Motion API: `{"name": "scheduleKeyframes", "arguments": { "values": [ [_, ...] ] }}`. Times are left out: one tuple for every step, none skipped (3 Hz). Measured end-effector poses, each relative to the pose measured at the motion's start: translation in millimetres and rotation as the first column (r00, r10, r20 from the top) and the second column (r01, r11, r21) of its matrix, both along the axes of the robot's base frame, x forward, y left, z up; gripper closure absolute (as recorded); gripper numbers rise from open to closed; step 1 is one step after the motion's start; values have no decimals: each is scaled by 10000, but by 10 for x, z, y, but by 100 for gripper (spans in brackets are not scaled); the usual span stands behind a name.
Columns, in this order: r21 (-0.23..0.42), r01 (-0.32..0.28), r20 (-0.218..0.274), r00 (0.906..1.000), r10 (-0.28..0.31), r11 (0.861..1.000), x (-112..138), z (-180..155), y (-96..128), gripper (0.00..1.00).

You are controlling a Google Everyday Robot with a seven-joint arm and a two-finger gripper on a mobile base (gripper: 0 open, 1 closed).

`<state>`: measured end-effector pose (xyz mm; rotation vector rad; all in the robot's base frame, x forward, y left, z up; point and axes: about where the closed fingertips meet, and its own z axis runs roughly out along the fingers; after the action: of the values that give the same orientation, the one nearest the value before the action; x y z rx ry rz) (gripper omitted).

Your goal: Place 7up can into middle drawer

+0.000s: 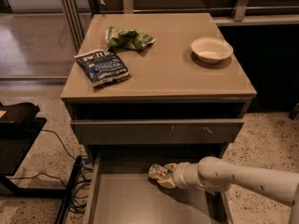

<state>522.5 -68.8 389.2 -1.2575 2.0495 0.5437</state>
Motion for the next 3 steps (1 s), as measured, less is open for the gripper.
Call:
{"name": "scheduleKeyframes", "arguments": {
  "values": [
    [-192, -151, -115, 9998, 149, 9997, 16, -138, 53, 100],
    [-195, -163, -119, 9998, 160, 9997, 15, -140, 58, 81],
    [-195, -163, -119, 9998, 160, 9997, 15, -140, 58, 58]
  ]
}}
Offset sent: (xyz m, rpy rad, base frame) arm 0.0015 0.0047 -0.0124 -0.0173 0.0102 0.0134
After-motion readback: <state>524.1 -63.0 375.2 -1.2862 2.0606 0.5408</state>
